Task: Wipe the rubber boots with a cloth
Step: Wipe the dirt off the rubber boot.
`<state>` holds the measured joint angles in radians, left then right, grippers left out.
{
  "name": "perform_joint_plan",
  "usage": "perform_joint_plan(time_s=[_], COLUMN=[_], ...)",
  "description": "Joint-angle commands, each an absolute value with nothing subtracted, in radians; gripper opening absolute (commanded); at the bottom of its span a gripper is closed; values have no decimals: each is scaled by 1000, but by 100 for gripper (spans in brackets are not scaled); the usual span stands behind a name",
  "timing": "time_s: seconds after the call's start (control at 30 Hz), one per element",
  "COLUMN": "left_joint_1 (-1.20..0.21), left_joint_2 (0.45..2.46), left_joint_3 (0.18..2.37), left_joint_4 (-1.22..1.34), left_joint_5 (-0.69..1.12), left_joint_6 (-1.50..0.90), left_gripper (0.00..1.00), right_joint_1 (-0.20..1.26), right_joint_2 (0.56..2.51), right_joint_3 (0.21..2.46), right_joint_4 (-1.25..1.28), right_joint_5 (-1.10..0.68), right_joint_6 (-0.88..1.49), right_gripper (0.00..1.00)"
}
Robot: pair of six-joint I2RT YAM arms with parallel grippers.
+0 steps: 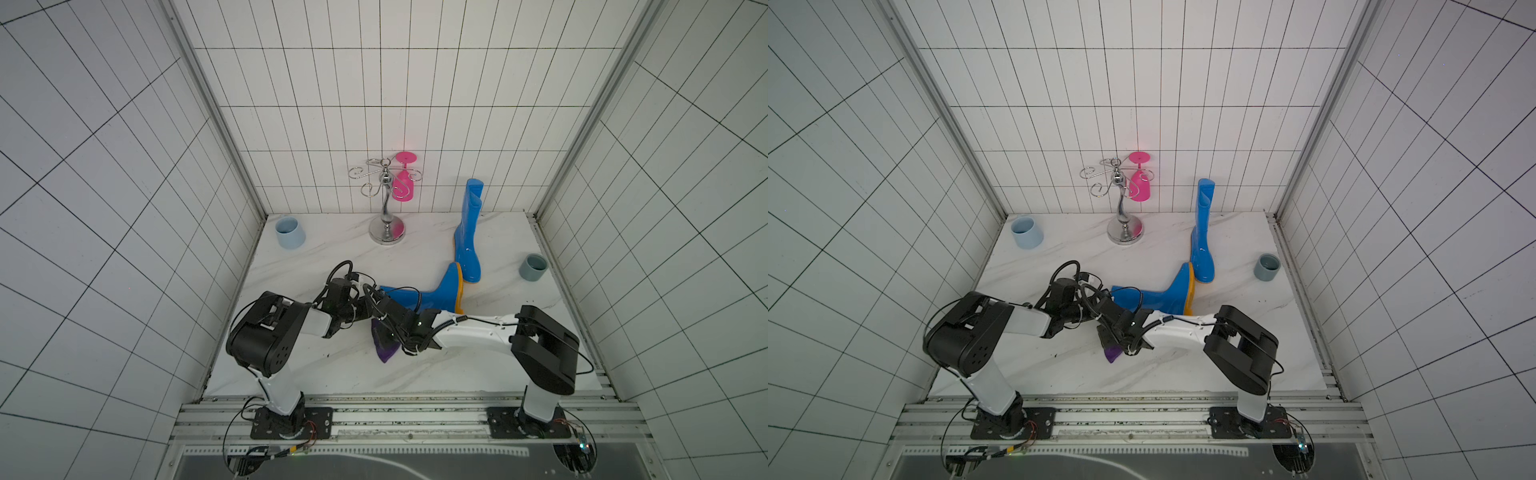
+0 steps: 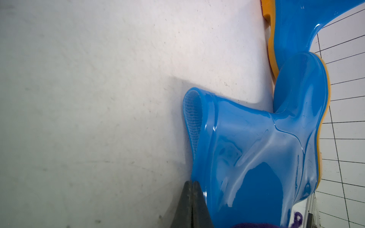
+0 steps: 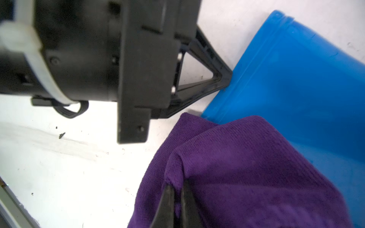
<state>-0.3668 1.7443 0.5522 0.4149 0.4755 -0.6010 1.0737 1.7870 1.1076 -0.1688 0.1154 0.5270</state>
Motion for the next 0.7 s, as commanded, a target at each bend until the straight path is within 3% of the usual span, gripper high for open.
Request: perform_joint_plan(time_s=[0.0,0.37,0.67], left_joint_1=[-388,-389,-388], left_joint_2=[1810,1808,1809], left_joint_3=[500,493,490], left_joint_4=[201,208,213], left_joint_5=[425,426,424], left_joint_6=[-584,-581,-583], left_gripper=[0,0,0], right_joint_1=[1022,864,833], right_joint_2=[1694,1524,1430], right_joint_3=[1074,1060,1003], right_joint_4=[-200,-369,-509], right_joint_5=[180,264,385], right_joint_6=[504,400,389], right_gripper=[0,0,0])
